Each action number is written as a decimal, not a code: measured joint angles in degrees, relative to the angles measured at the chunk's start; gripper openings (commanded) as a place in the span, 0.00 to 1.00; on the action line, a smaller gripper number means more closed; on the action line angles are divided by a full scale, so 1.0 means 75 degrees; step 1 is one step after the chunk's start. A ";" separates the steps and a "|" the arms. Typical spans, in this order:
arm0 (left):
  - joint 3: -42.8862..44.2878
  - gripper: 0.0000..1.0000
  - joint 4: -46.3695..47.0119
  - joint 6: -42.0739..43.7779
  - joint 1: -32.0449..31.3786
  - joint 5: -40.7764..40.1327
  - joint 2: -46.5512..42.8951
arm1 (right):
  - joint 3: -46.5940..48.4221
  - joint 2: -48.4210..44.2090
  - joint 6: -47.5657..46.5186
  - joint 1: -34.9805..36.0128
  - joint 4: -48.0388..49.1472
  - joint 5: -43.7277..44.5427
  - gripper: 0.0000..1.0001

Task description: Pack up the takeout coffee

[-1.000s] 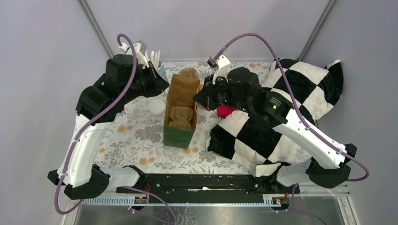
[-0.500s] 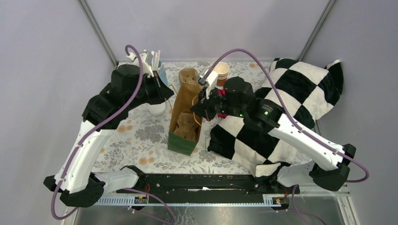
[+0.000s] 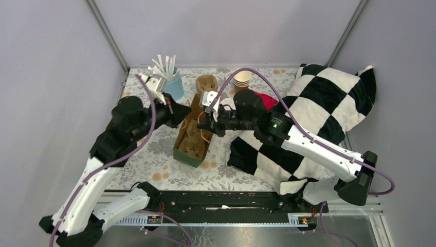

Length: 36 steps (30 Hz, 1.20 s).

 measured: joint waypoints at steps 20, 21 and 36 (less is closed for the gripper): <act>0.1352 0.00 -0.0863 0.0221 -0.0006 -0.0495 0.0705 | -0.0125 0.0038 -0.0201 0.0294 0.0539 0.0143 0.00; 0.1719 0.00 -0.1014 0.0163 -0.0006 -0.0679 0.0912 | 0.0012 0.0055 -0.0044 0.0280 0.0475 0.0242 0.00; 0.4561 0.00 -0.2949 -0.1201 -0.0006 -0.2492 0.2130 | 0.3960 0.1032 0.2626 0.0119 -0.1813 0.1839 0.00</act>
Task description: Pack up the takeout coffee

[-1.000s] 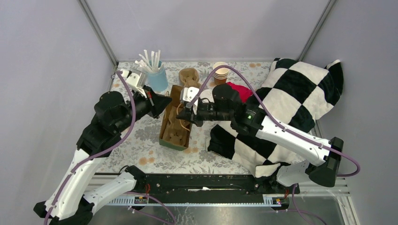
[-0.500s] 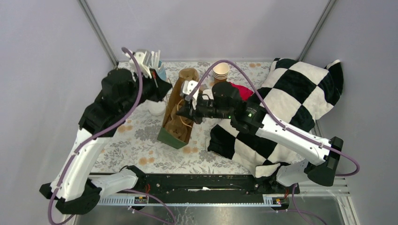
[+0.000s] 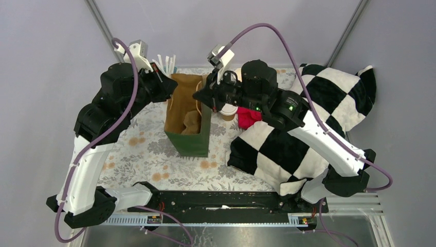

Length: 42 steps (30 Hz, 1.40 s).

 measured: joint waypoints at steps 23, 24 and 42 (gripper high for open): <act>-0.2978 0.00 -0.0787 -0.1399 0.0000 -0.0178 -0.1376 | -0.2090 -0.0326 0.1131 -0.0003 -0.0061 0.0463 0.00; -0.2894 0.00 -0.1005 -0.1393 0.0003 -0.0192 -0.1215 | -0.2101 -0.0198 0.1145 -0.0003 -0.0210 0.0533 0.00; -0.0525 0.00 -0.0111 -0.0947 0.0015 0.0219 -0.0676 | 0.0341 -0.0271 0.0994 -0.0003 -0.0985 0.1134 0.00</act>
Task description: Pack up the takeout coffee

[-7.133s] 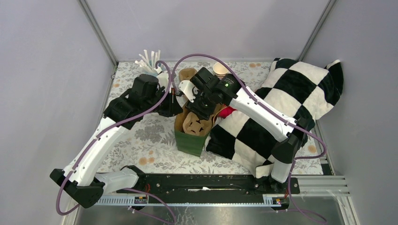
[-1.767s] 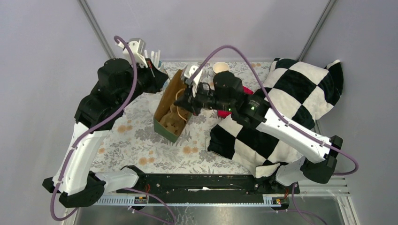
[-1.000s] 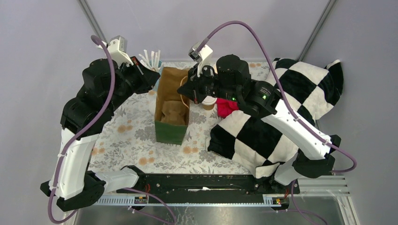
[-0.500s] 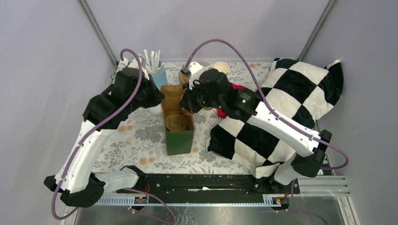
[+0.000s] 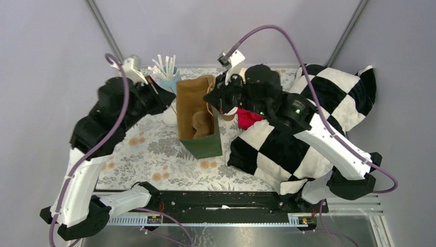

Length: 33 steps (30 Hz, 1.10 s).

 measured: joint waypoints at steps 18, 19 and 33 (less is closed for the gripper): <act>0.1125 0.00 -0.0370 -0.0137 0.0058 0.0769 0.1172 | 0.1818 0.0813 -0.0504 -0.0137 -0.1128 0.0577 0.00; 0.1099 0.00 -0.0335 -0.0172 0.0061 0.0799 0.1014 | 0.1824 0.0659 -0.0495 -0.0137 -0.1116 0.0560 0.00; -0.1990 0.00 -0.0236 -0.0708 0.0061 0.0737 -0.0067 | -0.2224 -0.0207 -0.0350 -0.0146 -0.0402 0.0443 0.00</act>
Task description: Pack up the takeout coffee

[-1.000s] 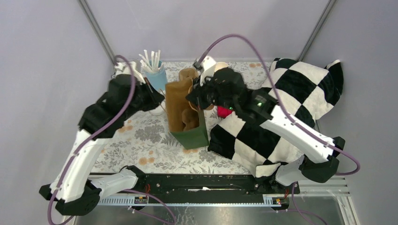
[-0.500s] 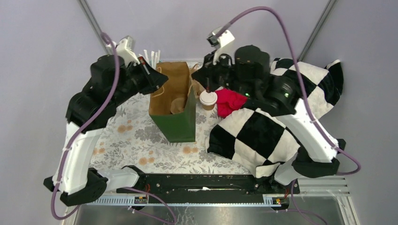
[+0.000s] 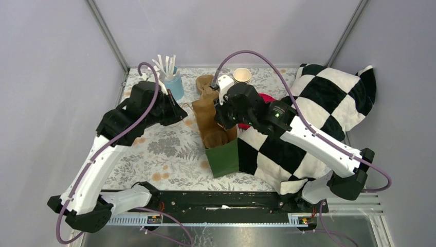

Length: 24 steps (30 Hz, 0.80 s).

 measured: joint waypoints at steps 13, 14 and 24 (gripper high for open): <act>0.0289 0.22 0.0283 0.0364 0.0003 0.0358 -0.0367 | 0.1454 0.0003 -0.0248 -0.0003 -0.0154 -0.0006 0.00; 0.0271 0.35 0.0280 0.0391 0.0000 0.0443 -0.0455 | 0.1411 0.0006 -0.0265 -0.0003 -0.0146 -0.0044 0.00; 0.1886 0.99 -0.0819 0.0810 0.0000 -0.1000 -0.0289 | 0.0076 -0.0338 -0.0533 -0.0460 0.0425 -0.1982 0.00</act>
